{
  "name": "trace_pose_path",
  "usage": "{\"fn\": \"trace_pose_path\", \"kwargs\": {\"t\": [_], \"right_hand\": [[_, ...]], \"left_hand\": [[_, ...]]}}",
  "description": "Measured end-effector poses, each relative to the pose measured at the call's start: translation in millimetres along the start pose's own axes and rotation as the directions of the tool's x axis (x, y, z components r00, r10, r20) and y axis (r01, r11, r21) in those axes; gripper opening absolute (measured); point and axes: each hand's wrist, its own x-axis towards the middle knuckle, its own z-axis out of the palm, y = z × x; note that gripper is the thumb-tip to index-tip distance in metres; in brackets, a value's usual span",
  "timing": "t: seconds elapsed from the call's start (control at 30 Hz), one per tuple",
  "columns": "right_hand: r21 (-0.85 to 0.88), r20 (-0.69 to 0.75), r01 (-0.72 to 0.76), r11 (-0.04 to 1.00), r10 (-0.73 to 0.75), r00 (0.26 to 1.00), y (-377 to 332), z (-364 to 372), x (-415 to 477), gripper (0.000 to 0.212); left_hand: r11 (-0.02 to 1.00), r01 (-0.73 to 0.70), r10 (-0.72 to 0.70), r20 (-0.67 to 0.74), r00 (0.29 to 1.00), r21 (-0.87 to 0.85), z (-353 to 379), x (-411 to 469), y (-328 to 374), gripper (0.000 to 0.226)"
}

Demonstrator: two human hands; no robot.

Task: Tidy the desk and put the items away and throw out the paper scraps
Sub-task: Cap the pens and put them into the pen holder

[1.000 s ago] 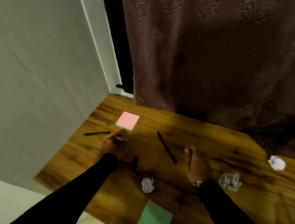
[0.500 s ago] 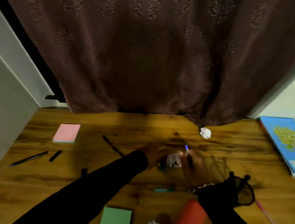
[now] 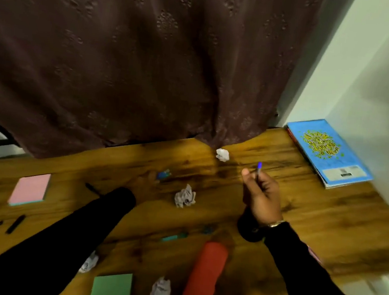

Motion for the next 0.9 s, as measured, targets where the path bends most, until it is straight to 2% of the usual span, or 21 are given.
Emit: {"fn": "trace_pose_path", "kwargs": {"t": [0.03,0.07,0.1,0.13,0.2,0.23,0.3,0.33,0.37,0.43,0.6,0.7,0.8,0.9], "right_hand": [[0.084,-0.026,-0.033,0.996,0.036,0.999,-4,-13,3,0.053],[0.152,-0.032,-0.049,0.987,0.055,0.998,-6,-22,6,0.054],[0.195,-0.04,-0.054,0.979,0.063,0.997,-8,-32,8,0.057],[0.218,-0.044,-0.054,0.975,0.065,0.997,-8,-41,10,0.062],[0.234,-0.05,-0.071,0.97,0.085,0.995,-4,-54,10,0.063],[0.233,-0.046,-0.084,0.969,0.097,0.994,1,-56,8,0.062],[0.25,-0.04,-0.092,0.964,0.105,0.994,9,-59,5,0.063],[0.274,-0.035,-0.092,0.957,0.105,0.994,11,-59,4,0.064],[0.297,-0.033,-0.094,0.95,0.108,0.994,13,-59,4,0.065],[0.321,-0.044,-0.109,0.941,0.13,0.991,15,-61,5,0.066],[0.32,-0.055,-0.098,0.942,0.122,0.991,13,-79,10,0.059],[0.353,-0.121,-0.09,0.931,0.141,0.983,5,-101,22,0.052],[0.42,-0.192,-0.126,0.899,0.224,0.956,-5,-130,38,0.05],[0.446,-0.211,-0.139,0.884,0.255,0.944,-8,-149,46,0.052]], "left_hand": [[0.976,0.117,-0.136,-0.094,0.986,-0.182,-5,3,8,0.037],[0.898,0.143,-0.235,-0.177,0.956,-0.417,-12,2,16,0.047],[0.816,0.088,-0.256,-0.22,0.941,-0.572,-15,-1,34,0.05],[0.73,0.021,-0.258,-0.246,0.934,-0.683,-15,-4,57,0.044],[0.47,-0.029,-0.218,-0.147,0.965,-0.882,-3,-16,115,0.031],[0.398,-0.039,-0.146,-0.105,0.984,-0.917,2,-23,149,0.033],[0.454,-0.144,-0.049,-0.185,0.981,-0.879,25,-29,200,0.032],[0.439,-0.164,-0.012,-0.188,0.982,-0.883,43,-32,218,0.029],[0.378,-0.141,0.027,-0.141,0.99,-0.915,60,-34,233,0.026],[0.334,-0.098,0.066,-0.08,0.995,-0.937,85,-40,257,0.022],[0.515,-0.124,0.075,-0.1,0.992,-0.848,112,-46,260,0.034],[0.575,-0.164,0.144,-0.098,0.985,-0.802,113,-48,253,0.026],[0.594,-0.204,0.221,-0.086,0.972,-0.778,119,-49,248,0.024],[0.595,-0.231,0.246,-0.099,0.964,-0.77,128,-52,242,0.034]]}}
